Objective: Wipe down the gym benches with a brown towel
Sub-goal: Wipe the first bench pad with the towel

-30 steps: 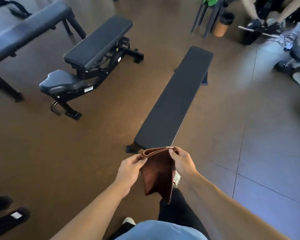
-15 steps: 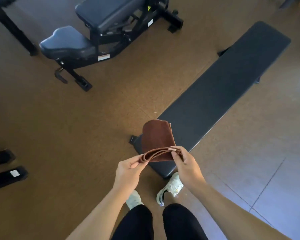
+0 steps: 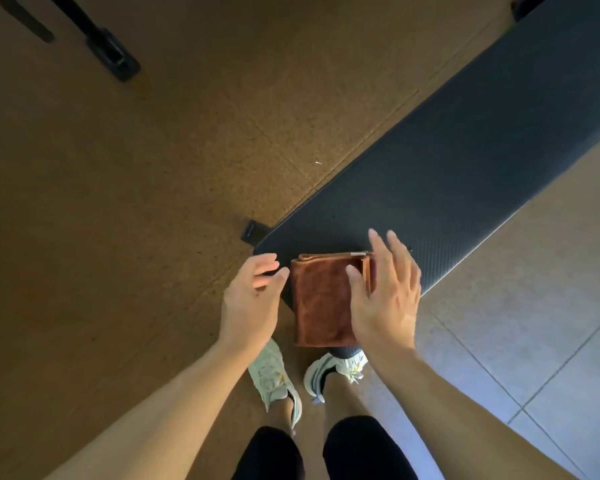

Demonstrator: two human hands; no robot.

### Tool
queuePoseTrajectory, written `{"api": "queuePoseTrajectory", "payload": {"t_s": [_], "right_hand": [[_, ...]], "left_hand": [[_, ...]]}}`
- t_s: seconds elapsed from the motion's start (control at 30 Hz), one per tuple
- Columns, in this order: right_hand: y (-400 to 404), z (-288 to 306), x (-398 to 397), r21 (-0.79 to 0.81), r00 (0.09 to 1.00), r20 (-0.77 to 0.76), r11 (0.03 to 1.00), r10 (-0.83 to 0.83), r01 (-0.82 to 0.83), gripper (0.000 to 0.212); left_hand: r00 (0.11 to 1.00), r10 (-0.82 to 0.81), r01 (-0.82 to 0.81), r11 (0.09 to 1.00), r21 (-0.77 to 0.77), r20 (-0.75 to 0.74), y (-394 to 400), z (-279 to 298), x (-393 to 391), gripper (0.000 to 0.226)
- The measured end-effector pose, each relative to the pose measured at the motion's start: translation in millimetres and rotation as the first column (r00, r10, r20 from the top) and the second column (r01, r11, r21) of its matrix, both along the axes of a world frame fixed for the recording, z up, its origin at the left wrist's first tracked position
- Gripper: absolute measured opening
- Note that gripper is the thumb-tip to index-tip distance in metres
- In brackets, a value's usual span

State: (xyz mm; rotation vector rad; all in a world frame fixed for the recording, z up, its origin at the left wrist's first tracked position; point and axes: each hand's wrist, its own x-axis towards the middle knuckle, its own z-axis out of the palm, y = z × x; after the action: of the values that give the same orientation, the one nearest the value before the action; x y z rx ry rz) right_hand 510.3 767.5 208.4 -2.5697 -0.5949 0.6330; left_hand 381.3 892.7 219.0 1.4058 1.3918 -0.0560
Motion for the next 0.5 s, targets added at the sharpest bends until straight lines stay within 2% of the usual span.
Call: {"api": "queuePoseTrajectory", "payload": {"t_s": [0.03, 0.1, 0.17, 0.23, 0.37, 0.43, 0.5], "right_hand": [[1.9, -12.2, -9.1, -0.07, 0.99, 0.007, 0.987, 0.143, -0.142, 0.063], [-0.6, -40.9, -31.0, -0.251, 0.922, -0.043, 0.889, 0.386, -0.384, 0.076], [-3.7, -66.0, -45.1, -0.336, 0.873, -0.036, 0.817, 0.486, -0.469, 0.082], [5.6, -78.1, -41.1, -0.323, 0.819, 0.032, 0.781, 0.573, -0.534, 0.08], [61.1, -83.7, -8.3, -0.261, 0.589, 0.15, 0.606, 0.794, -0.751, 0.066], [96.0, -84.6, 3.7, -0.268, 0.543, 0.151, 0.563, 0.826, -0.782, 0.063], [107.8, -83.6, 6.6, -0.275, 0.542, 0.149, 0.561, 0.827, -0.781, 0.063]], "left_hand": [[1.0, -0.008, 0.008, 0.999, 0.044, -0.004, 7.2, -8.7, -1.9, 0.033], [0.999, -0.039, 0.04, 0.996, 0.077, -0.018, 17.7, -25.8, -7.7, 0.039], [0.998, -0.06, 0.063, 0.994, 0.089, -0.033, 23.5, -39.1, -14.7, 0.047], [0.999, -0.048, 0.05, 0.994, 0.097, -0.026, 25.8, -44.9, -19.5, 0.051], [0.996, 0.078, -0.078, 0.997, 0.013, 0.043, 28.1, -43.0, -16.8, 0.049], [0.993, 0.082, -0.084, 0.996, 0.019, 0.082, 28.0, -40.9, -9.3, 0.048], [0.991, 0.095, -0.097, 0.995, 0.015, 0.093, 27.6, -42.0, -0.2, 0.048]]}}
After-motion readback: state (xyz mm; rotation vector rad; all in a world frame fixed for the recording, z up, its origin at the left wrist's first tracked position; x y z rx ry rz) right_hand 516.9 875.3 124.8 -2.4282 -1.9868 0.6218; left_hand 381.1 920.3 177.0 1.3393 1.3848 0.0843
